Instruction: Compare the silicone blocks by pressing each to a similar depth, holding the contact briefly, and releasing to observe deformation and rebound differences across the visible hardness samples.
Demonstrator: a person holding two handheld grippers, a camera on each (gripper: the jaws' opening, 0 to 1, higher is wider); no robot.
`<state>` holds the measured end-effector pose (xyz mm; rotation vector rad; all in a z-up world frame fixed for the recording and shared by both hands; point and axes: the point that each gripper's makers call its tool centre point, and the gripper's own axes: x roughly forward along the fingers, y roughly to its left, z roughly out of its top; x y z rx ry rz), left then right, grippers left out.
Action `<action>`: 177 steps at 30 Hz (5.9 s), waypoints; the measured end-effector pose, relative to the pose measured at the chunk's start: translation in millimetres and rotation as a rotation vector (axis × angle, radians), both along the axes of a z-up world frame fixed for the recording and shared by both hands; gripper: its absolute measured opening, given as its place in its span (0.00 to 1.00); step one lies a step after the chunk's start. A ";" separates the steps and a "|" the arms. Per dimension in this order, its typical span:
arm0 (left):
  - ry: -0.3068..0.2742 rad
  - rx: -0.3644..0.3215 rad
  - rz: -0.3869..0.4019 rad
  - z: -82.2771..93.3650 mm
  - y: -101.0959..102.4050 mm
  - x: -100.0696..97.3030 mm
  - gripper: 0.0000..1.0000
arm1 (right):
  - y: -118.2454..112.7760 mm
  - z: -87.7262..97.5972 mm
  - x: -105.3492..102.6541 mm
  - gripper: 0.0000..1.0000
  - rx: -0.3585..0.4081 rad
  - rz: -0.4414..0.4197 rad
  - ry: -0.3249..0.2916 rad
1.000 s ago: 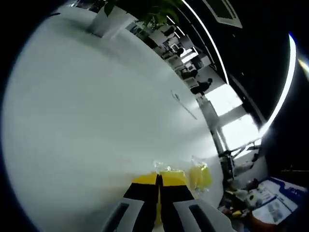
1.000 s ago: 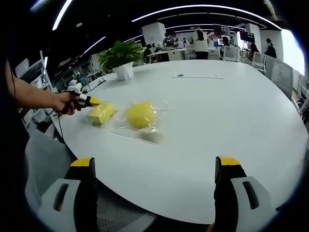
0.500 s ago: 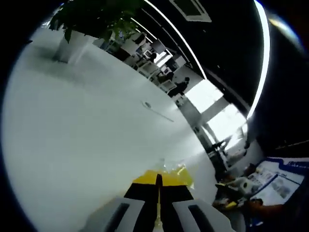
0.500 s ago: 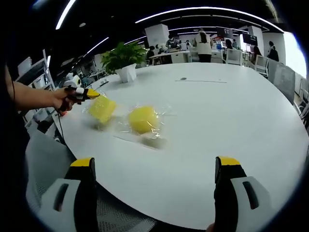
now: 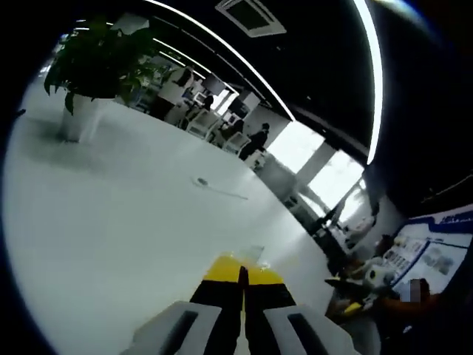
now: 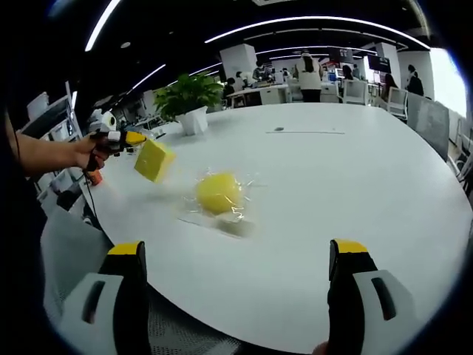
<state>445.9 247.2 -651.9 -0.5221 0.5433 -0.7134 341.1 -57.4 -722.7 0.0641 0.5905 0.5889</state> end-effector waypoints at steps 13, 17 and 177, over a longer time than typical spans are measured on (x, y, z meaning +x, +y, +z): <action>-0.145 -0.031 -0.043 69.3 -14.0 -10.7 0.00 | 5.4 29.6 10.5 0.97 0.047 0.019 -0.073; -0.175 -0.031 -0.046 85.5 -14.2 -14.1 0.00 | 11.2 38.9 13.5 0.97 0.064 0.049 -0.094; -0.389 -0.150 -0.317 184.7 -96.5 -94.4 0.00 | 196.1 198.9 -4.5 0.00 0.451 0.815 -0.048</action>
